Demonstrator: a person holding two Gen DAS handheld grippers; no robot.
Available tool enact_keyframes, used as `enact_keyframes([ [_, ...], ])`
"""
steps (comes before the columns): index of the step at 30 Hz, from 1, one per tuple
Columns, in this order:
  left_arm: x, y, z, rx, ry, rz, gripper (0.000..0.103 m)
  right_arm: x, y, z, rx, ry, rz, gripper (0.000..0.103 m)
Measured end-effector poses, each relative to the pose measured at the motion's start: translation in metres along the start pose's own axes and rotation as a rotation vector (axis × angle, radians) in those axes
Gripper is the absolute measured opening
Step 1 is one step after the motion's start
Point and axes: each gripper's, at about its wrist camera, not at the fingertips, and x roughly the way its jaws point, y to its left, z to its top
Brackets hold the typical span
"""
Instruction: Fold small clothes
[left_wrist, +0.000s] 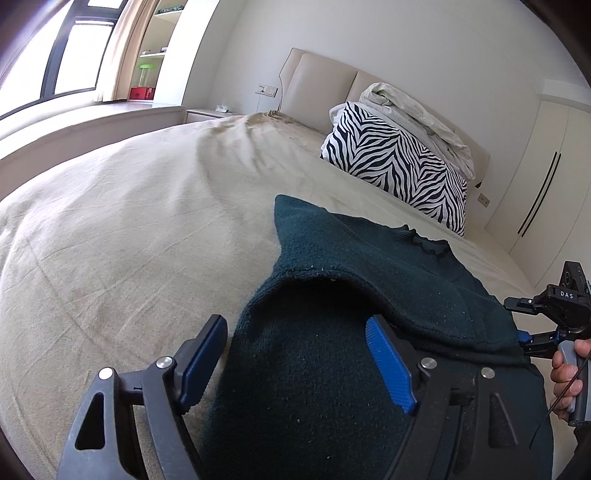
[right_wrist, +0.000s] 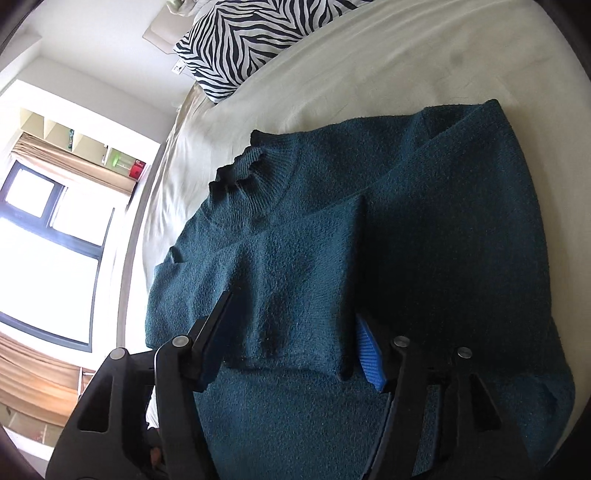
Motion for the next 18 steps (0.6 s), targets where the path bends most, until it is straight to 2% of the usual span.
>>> enact_keyframes([
  [1, 0.0, 0.0, 0.0, 0.0, 0.0, 0.001, 0.079, 0.002, 0.004, 0.0, -0.033, 0.003, -0.033, 0.058],
  [2, 0.0, 0.0, 0.0, 0.0, 0.0, 0.001, 0.079, 0.005, 0.007, 0.0, -0.057, 0.011, -0.072, 0.051],
  [3, 0.0, 0.0, 0.0, -0.001, 0.001, 0.0, 0.079, 0.009, 0.008, 0.001, -0.073, 0.023, -0.106, 0.041],
  [4, 0.001, 0.0, 0.0, -0.001, 0.002, 0.0, 0.079, 0.013, 0.009, 0.003, -0.078, 0.035, -0.134, 0.021],
  [5, 0.001, 0.0, 0.0, -0.002, 0.004, 0.0, 0.079, 0.015, 0.008, 0.006, -0.078, 0.032, -0.154, 0.013],
  [7, 0.004, 0.0, 0.001, -0.004, 0.011, 0.001, 0.079, 0.016, 0.008, 0.013, -0.076, 0.013, -0.172, 0.009],
  [12, 0.005, -0.001, 0.0, -0.005, 0.013, 0.001, 0.079, 0.012, 0.011, 0.029, -0.094, -0.035, -0.17, 0.008],
  [16, 0.005, -0.001, 0.0, -0.006, 0.013, 0.001, 0.079, 0.022, -0.004, 0.024, -0.147, -0.038, -0.253, 0.008],
  [18, 0.005, -0.001, 0.0, -0.005, 0.014, 0.002, 0.079, 0.024, -0.018, 0.019, -0.114, -0.055, -0.196, 0.008],
])
